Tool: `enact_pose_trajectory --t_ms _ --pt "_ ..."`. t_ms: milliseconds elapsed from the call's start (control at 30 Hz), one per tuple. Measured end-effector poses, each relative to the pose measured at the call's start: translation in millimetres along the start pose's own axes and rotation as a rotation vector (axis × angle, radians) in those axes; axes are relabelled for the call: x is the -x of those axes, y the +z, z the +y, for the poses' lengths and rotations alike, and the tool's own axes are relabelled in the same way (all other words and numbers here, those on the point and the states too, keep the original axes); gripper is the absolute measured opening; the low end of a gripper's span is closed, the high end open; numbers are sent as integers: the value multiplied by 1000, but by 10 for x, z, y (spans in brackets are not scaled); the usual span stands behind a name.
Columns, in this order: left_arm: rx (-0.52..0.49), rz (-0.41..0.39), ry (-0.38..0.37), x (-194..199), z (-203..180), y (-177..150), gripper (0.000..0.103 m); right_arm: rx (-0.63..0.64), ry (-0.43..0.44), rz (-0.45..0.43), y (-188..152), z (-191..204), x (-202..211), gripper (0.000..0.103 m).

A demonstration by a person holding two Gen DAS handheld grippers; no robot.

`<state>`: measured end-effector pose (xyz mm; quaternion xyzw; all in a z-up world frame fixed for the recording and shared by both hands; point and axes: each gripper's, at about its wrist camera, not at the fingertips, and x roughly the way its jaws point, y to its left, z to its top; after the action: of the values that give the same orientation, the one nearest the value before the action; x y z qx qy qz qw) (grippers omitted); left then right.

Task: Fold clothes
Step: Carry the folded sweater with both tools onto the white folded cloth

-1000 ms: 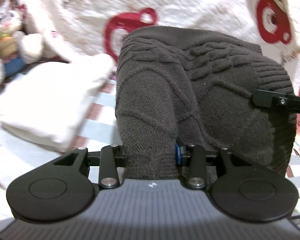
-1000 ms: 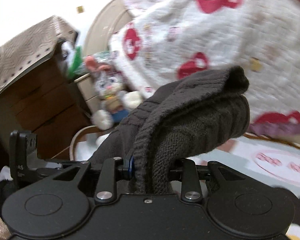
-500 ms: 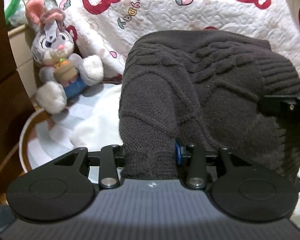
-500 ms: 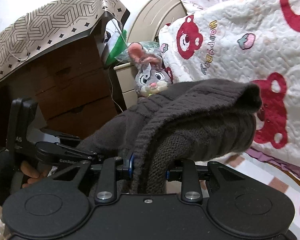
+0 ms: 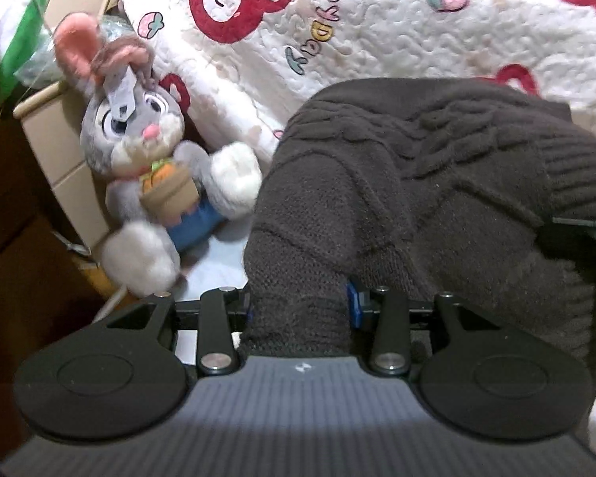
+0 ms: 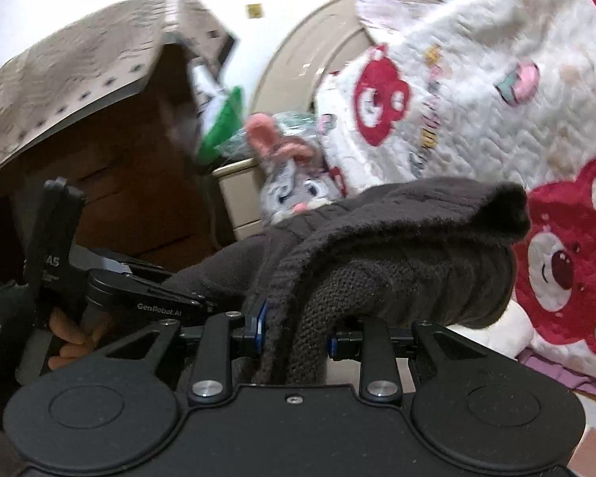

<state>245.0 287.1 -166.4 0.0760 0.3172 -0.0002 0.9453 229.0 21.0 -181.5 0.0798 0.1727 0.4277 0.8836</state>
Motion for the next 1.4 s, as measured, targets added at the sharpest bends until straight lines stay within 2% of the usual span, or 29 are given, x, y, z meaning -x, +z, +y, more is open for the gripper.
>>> enact_pose_trajectory --t_ms 100,133,167,233,267,300,367,400,467,633,733,833,933,1000,1067,1133,1233,1267,1300,1333,1400 --pt "-2 28 18 -462 27 138 41 -35 -31 -16 -44 -285 -339 32" --pt "1 51 35 -647 37 136 43 -59 -44 -5 -89 -406 -476 36" --pt "5 74 54 -829 48 130 48 -115 -72 34 -170 -565 -627 38" --pt "15 112 132 -1109 56 47 44 -235 -128 113 -342 -876 -915 49" --pt "2 115 173 -1212 62 0 44 -336 -155 160 -465 -1004 -990 49" --pt "-12 120 181 -1271 79 -44 44 -431 -169 197 -589 -1112 -1044 49" --pt "-22 131 157 -1323 158 -162 44 -557 -90 190 -831 -1151 -967 50" --pt "-8 135 141 -1306 202 -217 44 -590 -41 169 -927 -1118 -889 57" --pt "51 118 100 -1199 316 -317 45 -612 3 169 -1062 -1044 -801 61" --pt "293 73 21 -925 705 -568 47 -713 98 143 -1332 -964 -671 61" --pt "397 84 -18 -918 933 -699 50 -778 123 128 -1394 -983 -655 61" --pt "457 121 -64 -1033 1050 -813 52 -799 127 137 -1404 -979 -692 61" --pt "504 140 -111 -1144 1086 -892 56 -806 113 140 -1401 -978 -755 63" --pt "555 145 -127 -1203 1091 -938 62 -823 105 136 -1418 -999 -795 65" --pt "610 144 -135 -1263 1098 -987 66 -854 99 127 -1460 -1029 -849 66" --pt "623 137 -129 -1319 1080 -1000 71 -878 101 105 -1488 -1050 -950 71" --pt "612 135 -107 -1373 1031 -1004 75 -879 92 105 -1418 -1068 -1071 68" --pt "607 141 -106 -1389 1018 -1001 73 -876 109 109 -1378 -1056 -1077 59" --pt "598 146 -108 -1386 1010 -993 54 -879 144 122 -1338 -1051 -1083 36" --pt "575 169 -117 -1396 985 -966 44 -896 180 136 -1303 -1047 -1088 35" --pt "461 239 -92 -1367 891 -795 20 -1044 262 177 -1291 -1058 -1092 33"
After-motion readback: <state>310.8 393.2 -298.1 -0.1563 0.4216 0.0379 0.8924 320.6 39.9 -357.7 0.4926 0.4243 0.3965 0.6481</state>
